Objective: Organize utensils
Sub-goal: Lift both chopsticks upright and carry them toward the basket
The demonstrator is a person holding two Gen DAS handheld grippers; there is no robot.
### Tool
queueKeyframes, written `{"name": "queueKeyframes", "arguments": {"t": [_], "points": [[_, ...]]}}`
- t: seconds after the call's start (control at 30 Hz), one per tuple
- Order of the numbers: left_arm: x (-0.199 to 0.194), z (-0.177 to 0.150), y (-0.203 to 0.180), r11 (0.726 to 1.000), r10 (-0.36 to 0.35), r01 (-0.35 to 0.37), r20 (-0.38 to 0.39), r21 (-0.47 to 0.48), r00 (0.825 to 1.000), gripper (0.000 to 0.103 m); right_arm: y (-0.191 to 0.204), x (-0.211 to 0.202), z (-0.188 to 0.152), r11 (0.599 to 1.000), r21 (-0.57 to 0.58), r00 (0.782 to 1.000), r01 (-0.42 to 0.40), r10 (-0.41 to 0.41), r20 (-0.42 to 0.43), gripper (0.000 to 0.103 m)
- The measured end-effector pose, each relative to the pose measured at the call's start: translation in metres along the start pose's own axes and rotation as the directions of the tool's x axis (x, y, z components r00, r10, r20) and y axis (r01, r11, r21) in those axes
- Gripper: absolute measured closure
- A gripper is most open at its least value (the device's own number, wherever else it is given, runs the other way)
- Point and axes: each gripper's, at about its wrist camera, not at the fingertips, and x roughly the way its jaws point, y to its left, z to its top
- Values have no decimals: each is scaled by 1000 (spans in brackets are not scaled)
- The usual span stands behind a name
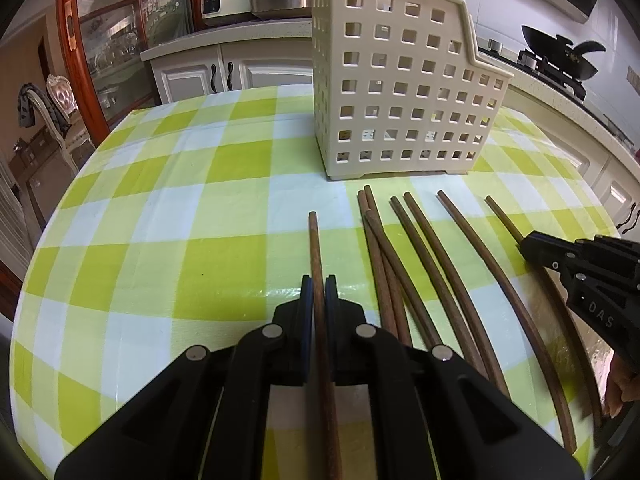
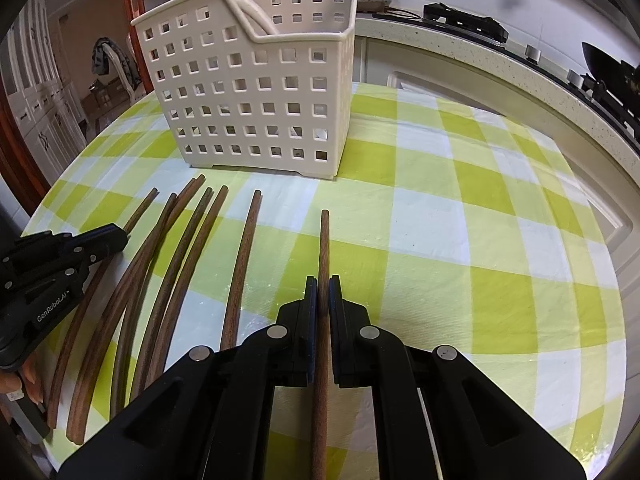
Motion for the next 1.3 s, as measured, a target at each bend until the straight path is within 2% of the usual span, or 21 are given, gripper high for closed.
{"name": "queueKeyframes", "arguments": {"t": [0.07,0.3,0.53,0.87,1.3], "points": [[-4,2,2,1000,-20,20,2,-17,1000,97,-3,-4,1,1000,21,1000,-17,16,21,97],[-40,9,4,999,-32,34,83,-18,996,97,-5,-34,10,999,34,994,-34,31,106,97],[-85,8,1,999,-41,41,175,3,984,97,1,-75,15,999,15,981,-38,34,192,97],[-149,-1,-2,999,-49,45,297,20,954,97,8,-129,11,1000,-2,958,-25,25,286,97],[-198,-28,-8,999,-49,37,402,39,914,97,13,-178,-11,1000,-7,931,-5,7,366,97]]}}
